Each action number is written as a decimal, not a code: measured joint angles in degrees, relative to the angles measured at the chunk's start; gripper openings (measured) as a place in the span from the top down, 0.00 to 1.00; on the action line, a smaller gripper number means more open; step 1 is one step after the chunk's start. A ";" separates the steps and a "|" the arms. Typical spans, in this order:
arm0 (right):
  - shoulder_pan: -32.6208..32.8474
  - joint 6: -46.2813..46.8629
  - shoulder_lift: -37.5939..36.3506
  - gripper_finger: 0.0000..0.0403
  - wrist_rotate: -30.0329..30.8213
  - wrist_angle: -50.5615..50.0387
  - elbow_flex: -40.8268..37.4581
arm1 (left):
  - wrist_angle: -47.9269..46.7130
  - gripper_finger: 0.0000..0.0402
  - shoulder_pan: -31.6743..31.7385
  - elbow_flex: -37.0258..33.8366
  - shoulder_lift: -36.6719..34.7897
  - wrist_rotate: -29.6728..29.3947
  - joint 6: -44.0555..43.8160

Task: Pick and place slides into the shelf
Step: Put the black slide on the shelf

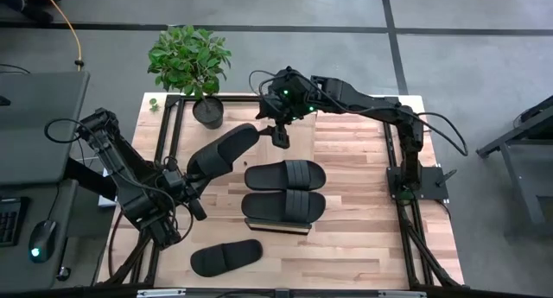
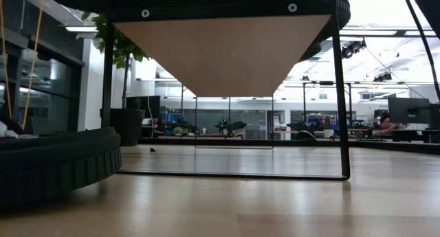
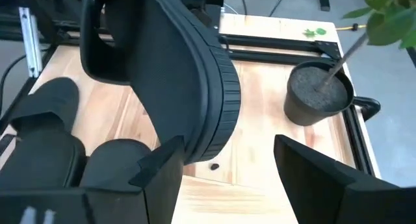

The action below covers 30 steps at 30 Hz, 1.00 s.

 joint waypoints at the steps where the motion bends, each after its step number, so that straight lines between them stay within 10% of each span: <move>1: -0.26 0.30 0.00 0.43 -0.10 0.09 0.00 | -0.07 0.99 0.02 0.00 0.00 0.00 0.02; 21: 1.75 2.46 2.94 0.44 -7.02 5.77 0.00 | 0.00 0.98 0.07 0.00 -0.11 -3.12 -0.05; 30: 1.66 3.93 3.08 0.72 -6.84 6.91 0.00 | 0.03 0.98 0.00 0.00 -0.09 -2.64 0.90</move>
